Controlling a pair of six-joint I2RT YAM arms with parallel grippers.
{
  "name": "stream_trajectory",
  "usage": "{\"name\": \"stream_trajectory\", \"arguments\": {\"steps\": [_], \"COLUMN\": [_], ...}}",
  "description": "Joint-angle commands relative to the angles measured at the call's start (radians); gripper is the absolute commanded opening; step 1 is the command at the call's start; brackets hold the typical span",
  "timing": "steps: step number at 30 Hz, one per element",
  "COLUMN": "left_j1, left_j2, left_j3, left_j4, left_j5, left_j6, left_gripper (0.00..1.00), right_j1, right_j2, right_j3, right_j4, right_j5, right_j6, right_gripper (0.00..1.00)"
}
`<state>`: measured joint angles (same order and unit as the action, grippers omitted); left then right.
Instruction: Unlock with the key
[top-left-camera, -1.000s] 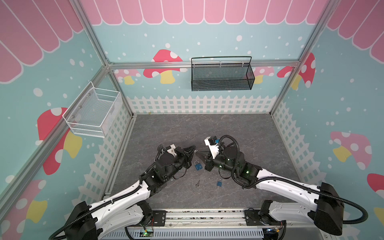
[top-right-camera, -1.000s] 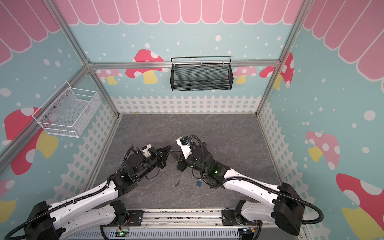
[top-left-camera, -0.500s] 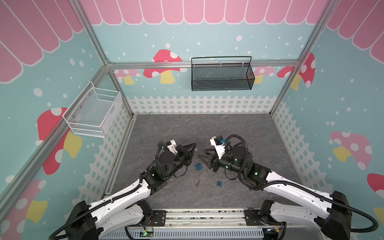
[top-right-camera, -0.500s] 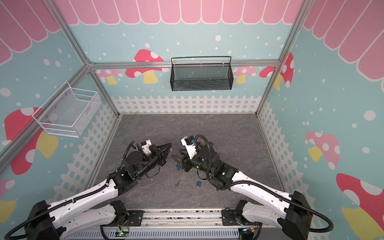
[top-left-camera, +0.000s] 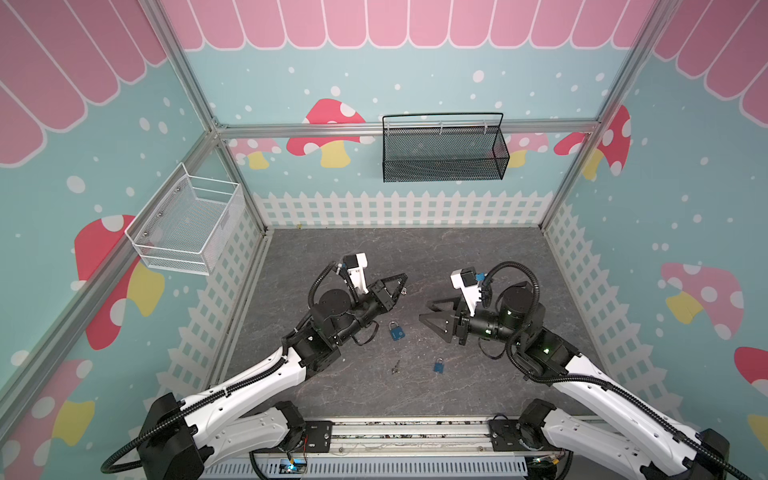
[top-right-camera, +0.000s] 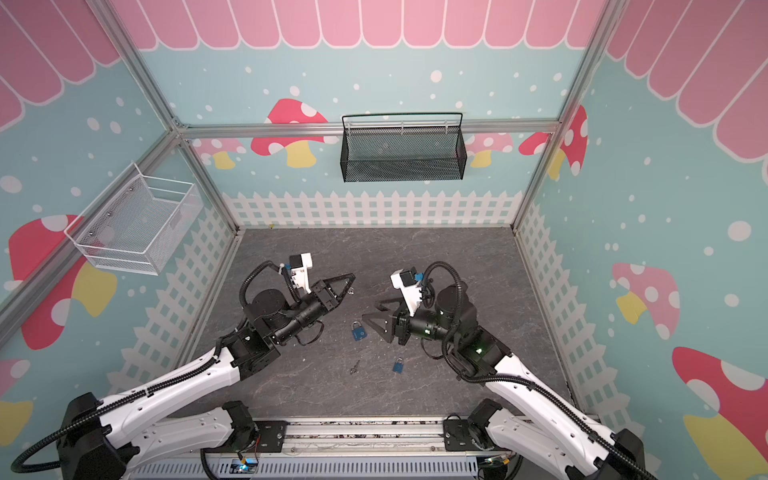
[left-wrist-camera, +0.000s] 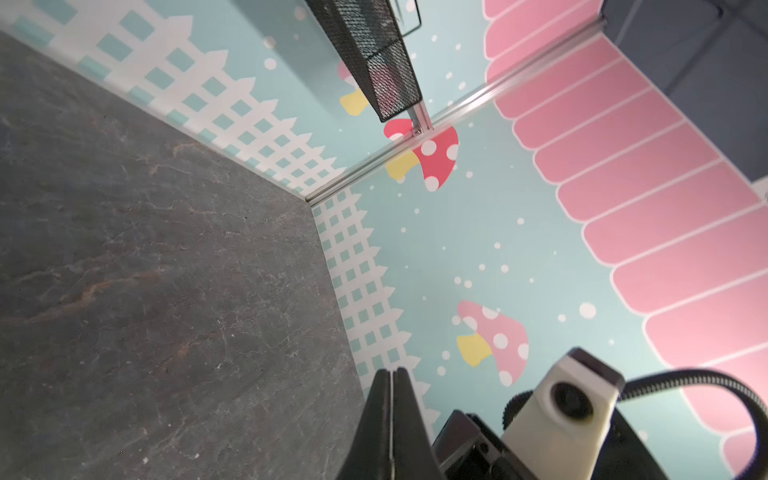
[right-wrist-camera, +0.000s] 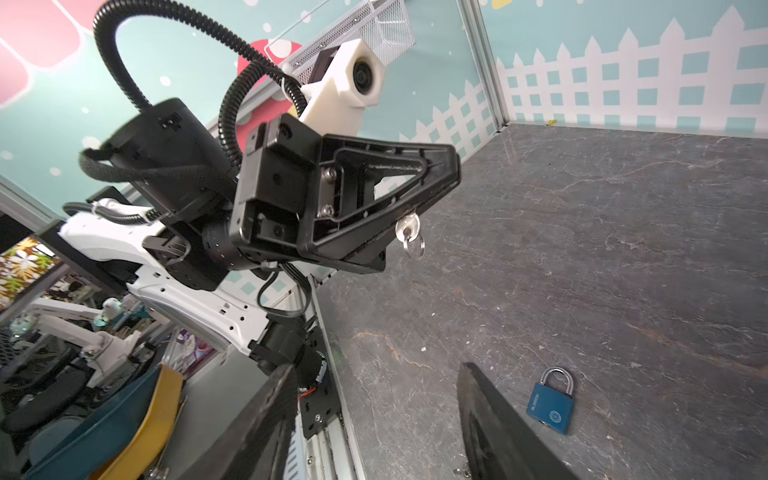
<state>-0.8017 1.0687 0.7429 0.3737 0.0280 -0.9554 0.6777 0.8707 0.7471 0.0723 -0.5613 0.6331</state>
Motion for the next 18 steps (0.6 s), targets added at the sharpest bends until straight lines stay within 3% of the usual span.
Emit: {"name": "stream_trajectory", "arguments": {"steps": [1, 6, 18], "left_j1": [-0.008, -0.011, -0.019], "left_j2": [0.013, 0.028, 0.069], "left_j3": [0.016, 0.013, 0.008], "left_j4": [0.082, 0.143, 0.279], "left_j5": [0.063, 0.098, 0.197], "left_j6": [0.180, 0.208, 0.195], "left_gripper": [0.00, 0.00, 0.00], "right_j1": [-0.032, -0.040, -0.061], "right_j2": [-0.006, 0.032, 0.075], "right_j3": [-0.021, -0.034, 0.001], "right_j4": [0.068, 0.221, 0.263], "right_j5": [-0.117, -0.208, -0.138], "right_j6": [0.082, 0.144, 0.157], "right_gripper": [0.64, 0.62, 0.47]}}
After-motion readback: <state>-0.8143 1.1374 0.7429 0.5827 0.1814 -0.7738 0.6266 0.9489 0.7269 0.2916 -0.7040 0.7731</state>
